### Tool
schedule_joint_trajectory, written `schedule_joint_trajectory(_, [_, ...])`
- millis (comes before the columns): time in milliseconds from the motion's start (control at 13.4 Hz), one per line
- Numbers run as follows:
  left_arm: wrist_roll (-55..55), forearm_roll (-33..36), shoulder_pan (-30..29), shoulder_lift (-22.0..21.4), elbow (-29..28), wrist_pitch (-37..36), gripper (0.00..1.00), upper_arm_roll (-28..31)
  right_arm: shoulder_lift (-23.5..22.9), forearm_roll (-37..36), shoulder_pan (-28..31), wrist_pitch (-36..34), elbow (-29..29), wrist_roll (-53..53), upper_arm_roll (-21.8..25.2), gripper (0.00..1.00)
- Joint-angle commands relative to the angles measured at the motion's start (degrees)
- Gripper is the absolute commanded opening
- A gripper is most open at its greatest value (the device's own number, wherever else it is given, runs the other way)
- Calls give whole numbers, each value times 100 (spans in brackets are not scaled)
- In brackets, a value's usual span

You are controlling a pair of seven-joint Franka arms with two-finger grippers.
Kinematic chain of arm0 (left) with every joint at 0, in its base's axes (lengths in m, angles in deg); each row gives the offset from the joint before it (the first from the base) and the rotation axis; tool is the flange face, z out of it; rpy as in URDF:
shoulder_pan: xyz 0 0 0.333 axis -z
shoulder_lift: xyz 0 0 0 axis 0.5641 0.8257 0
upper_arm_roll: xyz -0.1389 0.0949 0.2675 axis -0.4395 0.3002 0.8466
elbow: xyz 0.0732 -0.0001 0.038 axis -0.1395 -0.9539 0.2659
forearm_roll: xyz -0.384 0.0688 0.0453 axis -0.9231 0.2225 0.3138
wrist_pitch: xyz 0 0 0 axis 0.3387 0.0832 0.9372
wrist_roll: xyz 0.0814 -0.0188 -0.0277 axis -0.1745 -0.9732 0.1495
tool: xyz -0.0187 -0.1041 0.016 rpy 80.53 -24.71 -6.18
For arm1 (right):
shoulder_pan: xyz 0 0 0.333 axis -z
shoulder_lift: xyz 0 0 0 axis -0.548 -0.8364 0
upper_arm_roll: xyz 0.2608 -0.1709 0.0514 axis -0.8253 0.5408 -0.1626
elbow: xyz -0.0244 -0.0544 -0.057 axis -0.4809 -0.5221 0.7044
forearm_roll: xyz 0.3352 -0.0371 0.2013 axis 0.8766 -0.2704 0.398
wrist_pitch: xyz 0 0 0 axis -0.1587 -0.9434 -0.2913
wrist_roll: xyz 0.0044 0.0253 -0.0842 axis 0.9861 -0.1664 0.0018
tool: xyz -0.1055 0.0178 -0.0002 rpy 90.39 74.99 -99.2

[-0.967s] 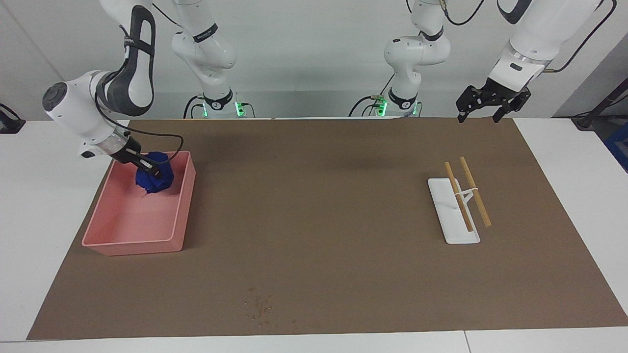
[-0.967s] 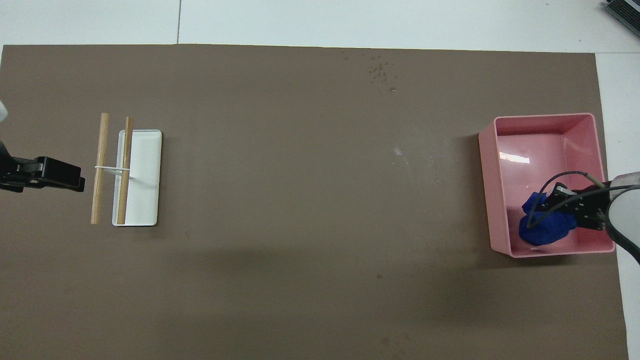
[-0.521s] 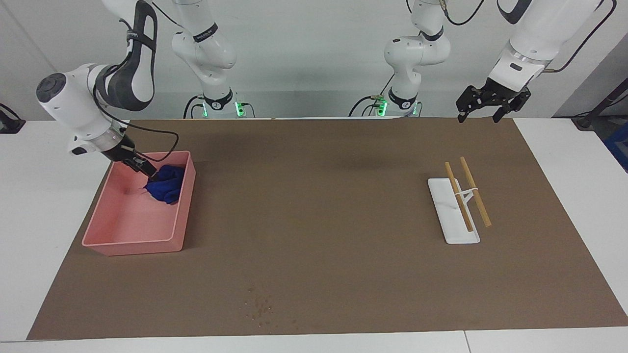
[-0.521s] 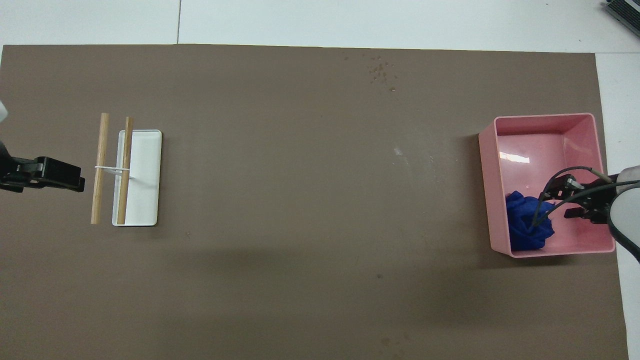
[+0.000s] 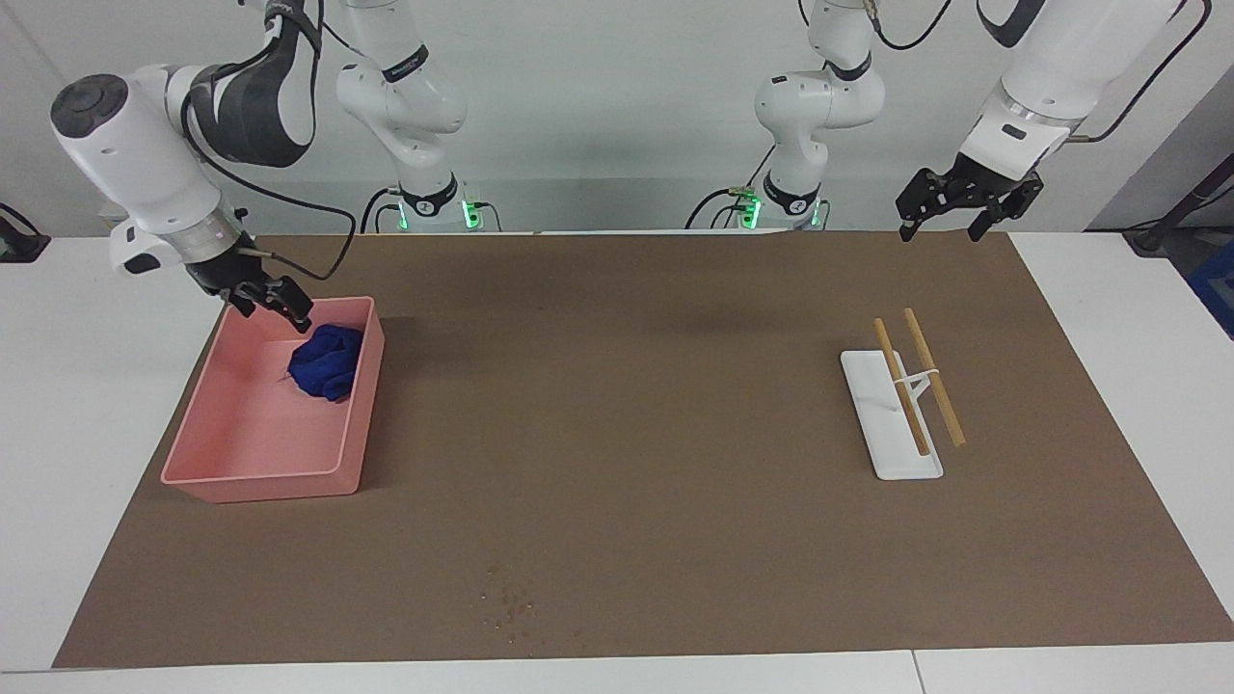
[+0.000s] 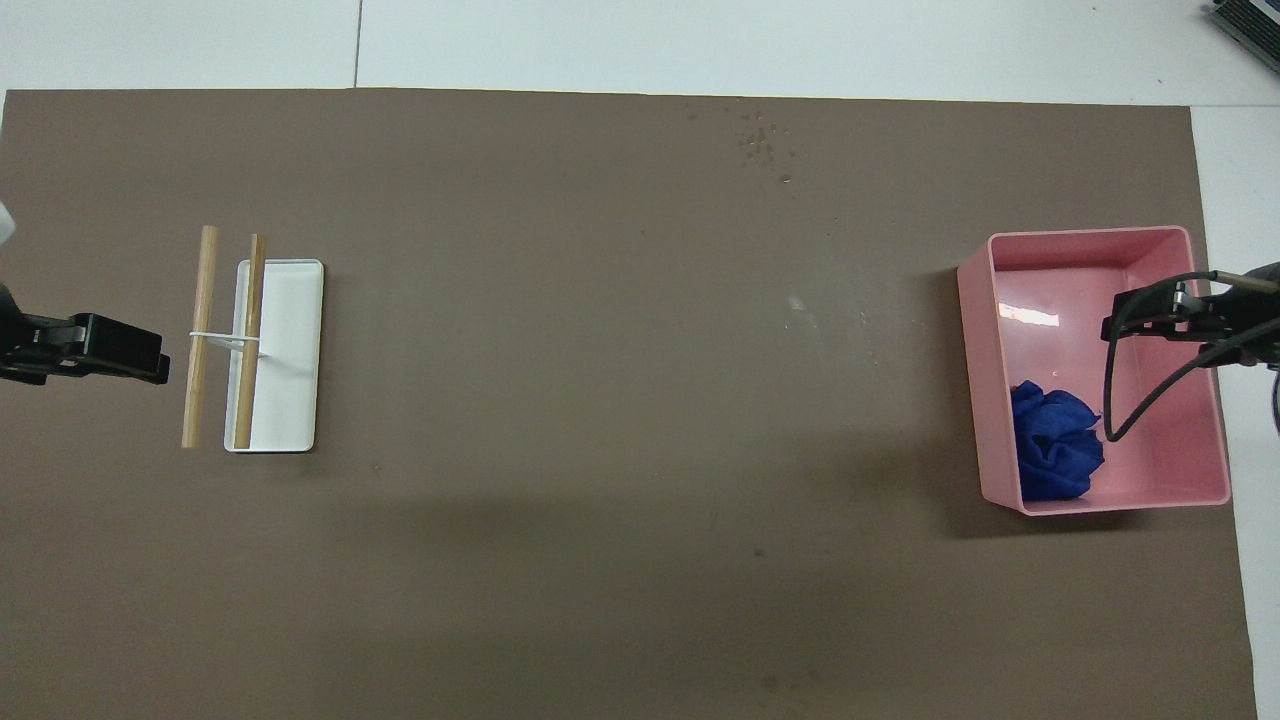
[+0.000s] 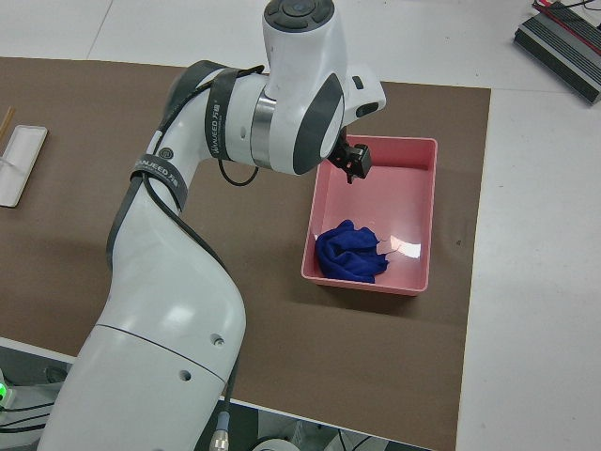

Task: Wipe water with towel using both arms

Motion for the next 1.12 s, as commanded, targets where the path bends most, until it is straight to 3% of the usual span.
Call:
schedule_joint_trajectory(0, [35,-52,27,-101,-87,-47,100,46,-124,-248,-116,-575,734,163,-24,100])
schedule_joint_trajectory(298, [35,-52,27,-101,-96,-55,100,46,-282,-512,-590,-1226,1534,163,-24,100])
schedule_joint_trajectory(1041, [44,-52,18,-83,-87,155,100,46,-247,-433,-741,-1429,1853,119,-411,100])
